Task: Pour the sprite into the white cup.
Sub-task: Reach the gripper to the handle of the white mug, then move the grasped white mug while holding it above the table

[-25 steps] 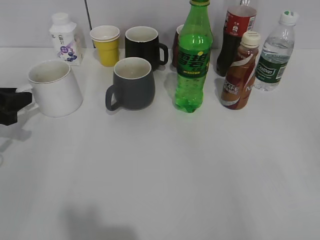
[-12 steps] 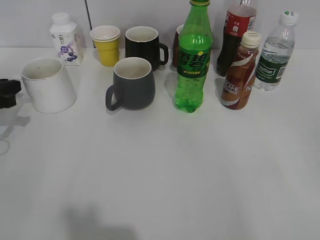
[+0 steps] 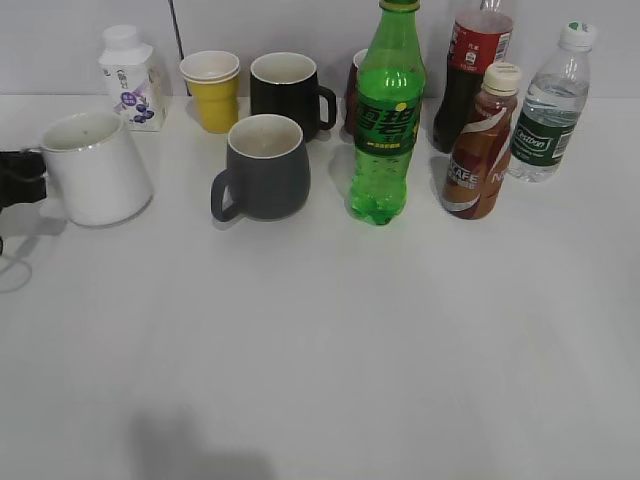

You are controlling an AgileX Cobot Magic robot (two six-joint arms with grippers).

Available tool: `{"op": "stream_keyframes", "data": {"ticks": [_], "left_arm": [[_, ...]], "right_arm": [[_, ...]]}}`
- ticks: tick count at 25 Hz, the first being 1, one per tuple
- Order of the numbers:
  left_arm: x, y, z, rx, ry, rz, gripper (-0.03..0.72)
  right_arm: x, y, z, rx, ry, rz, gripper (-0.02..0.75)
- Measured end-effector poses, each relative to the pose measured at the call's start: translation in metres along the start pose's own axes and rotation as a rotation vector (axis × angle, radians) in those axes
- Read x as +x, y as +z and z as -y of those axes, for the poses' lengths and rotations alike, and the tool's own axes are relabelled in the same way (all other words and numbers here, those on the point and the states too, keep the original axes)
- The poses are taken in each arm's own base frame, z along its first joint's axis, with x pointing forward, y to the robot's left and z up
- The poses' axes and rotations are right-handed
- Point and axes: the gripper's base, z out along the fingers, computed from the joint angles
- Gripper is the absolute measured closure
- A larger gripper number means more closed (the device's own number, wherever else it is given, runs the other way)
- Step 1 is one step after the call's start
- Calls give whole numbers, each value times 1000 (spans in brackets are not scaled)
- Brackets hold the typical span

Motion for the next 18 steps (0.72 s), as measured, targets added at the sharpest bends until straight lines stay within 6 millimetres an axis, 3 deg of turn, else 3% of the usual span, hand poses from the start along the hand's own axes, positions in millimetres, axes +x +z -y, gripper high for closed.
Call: {"op": "stream_keyframes", "data": {"ticks": [3,11,18], "left_arm": [[-2,4,-2,-5,4,0,634],[-7,7,-4,0,23,17,638],[-48,-16,7,29,137,137,638]], "right_arm": [[0,0,0,0,0,0,171],[0,0,0,0,0,0,171],[0,0,0,0,0,0,171]]}}
